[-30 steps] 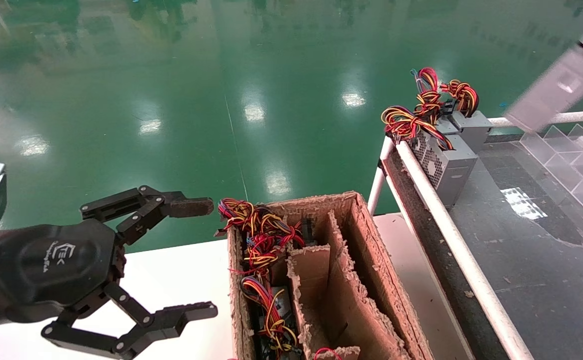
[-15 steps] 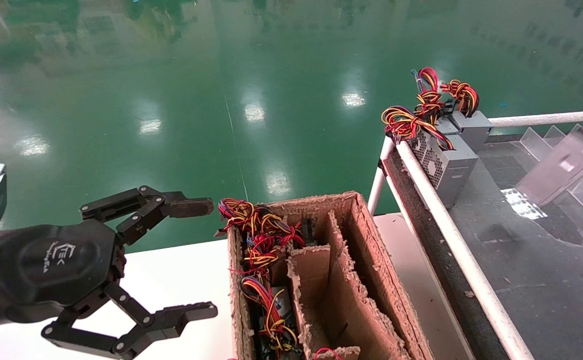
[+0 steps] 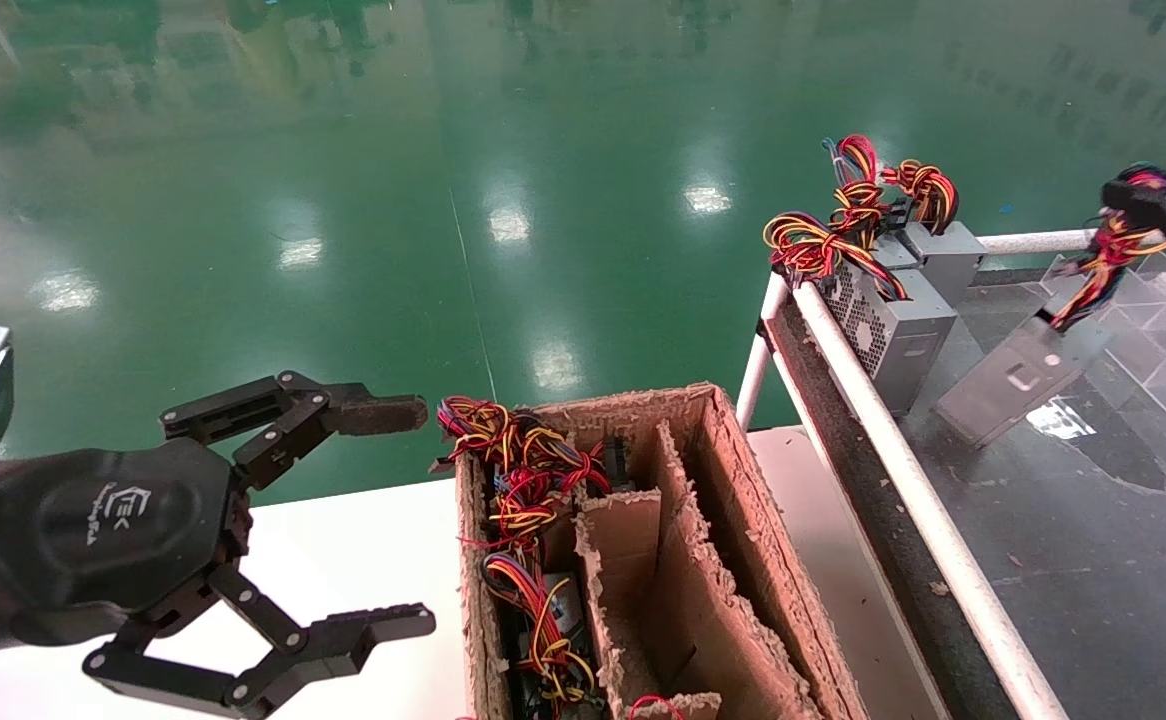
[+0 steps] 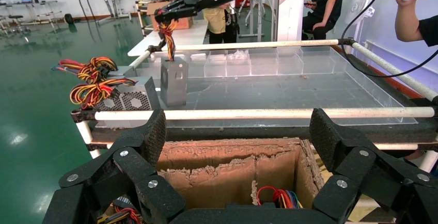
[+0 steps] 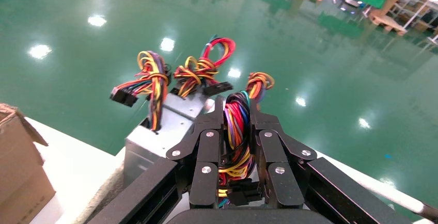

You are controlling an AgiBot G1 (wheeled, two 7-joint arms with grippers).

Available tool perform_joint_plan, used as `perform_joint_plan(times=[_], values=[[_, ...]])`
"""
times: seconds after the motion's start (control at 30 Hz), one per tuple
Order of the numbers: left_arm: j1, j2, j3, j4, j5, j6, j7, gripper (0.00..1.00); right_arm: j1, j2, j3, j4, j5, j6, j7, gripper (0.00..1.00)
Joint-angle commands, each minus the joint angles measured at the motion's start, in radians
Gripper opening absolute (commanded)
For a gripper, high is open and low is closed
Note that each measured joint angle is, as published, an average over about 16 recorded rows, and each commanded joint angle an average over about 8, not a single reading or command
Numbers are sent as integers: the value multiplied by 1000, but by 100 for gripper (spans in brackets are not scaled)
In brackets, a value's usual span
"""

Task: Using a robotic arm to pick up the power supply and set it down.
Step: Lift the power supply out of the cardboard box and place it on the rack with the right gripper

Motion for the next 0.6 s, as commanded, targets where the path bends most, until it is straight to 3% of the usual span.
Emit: perform_joint_plan(times=[0.03, 0.6], values=[[0, 0, 0, 0, 0, 0, 0, 100, -5, -8, -2, 4, -3, -3, 1, 0], [0, 0, 0, 0, 0, 0, 0, 100, -19, -107, -6, 20, -9, 87, -2, 0]])
